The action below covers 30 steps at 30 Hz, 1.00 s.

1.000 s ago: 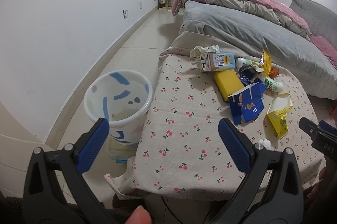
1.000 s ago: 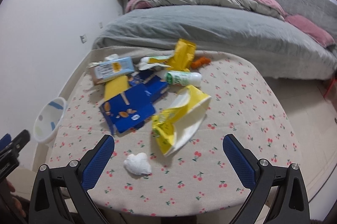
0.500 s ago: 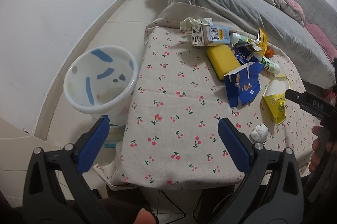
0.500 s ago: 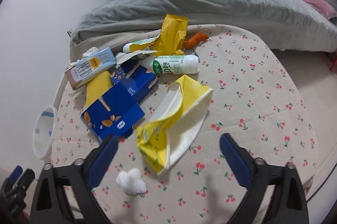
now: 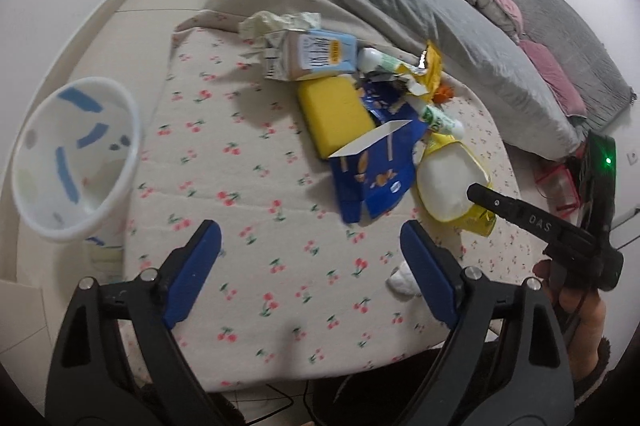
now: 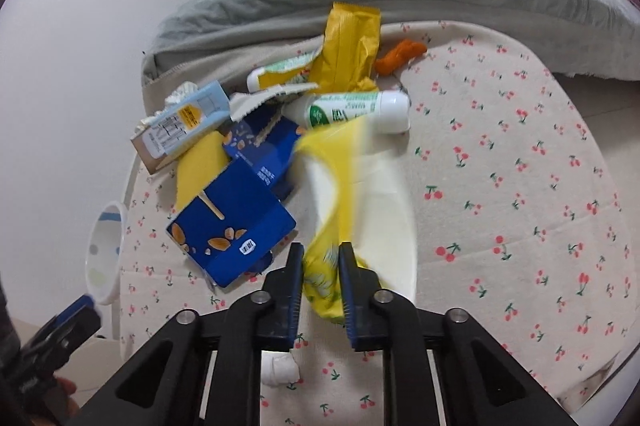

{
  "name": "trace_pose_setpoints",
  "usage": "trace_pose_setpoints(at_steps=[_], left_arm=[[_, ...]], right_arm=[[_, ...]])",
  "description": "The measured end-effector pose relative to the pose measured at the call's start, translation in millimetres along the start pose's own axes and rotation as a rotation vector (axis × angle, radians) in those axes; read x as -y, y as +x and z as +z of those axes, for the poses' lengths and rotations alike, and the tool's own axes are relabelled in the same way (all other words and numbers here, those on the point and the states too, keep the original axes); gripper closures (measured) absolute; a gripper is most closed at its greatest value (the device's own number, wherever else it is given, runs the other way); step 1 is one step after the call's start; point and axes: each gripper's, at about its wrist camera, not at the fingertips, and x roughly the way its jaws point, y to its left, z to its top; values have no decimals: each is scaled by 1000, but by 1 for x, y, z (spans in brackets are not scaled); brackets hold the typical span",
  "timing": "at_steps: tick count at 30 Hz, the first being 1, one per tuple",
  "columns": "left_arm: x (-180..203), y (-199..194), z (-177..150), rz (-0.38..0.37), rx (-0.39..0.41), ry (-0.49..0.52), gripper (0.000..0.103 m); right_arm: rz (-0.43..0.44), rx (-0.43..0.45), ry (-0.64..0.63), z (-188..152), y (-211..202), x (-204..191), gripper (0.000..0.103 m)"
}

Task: Collect trash
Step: 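Grasp the yellow-and-white plastic bag with the right tool while the left tool grasps the blue snack box, then carry both items to the white bin while the left tool drops the blue box in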

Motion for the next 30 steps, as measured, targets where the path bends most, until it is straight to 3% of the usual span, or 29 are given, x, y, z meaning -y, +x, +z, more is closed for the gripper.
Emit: trace_pose_setpoints(at_steps=[6, 11, 17, 19, 24, 30], left_arm=[[16, 37, 17, -59, -47, 102, 25], [18, 61, 22, -76, -33, 155, 28], [14, 76, 27, -166, -45, 110, 29], [13, 80, 28, -182, -53, 97, 34], [1, 89, 25, -211, -93, 10, 60], [-10, 79, 15, -300, -92, -58, 71]], right_arm=[[22, 60, 10, 2, -23, 7, 87], [35, 107, 37, 5, -37, 14, 87], [36, 132, 57, 9, -40, 19, 87], [34, 131, 65, 10, -38, 21, 87], [34, 124, 100, 8, -35, 29, 87], [42, 109, 129, 2, -29, 33, 87]])
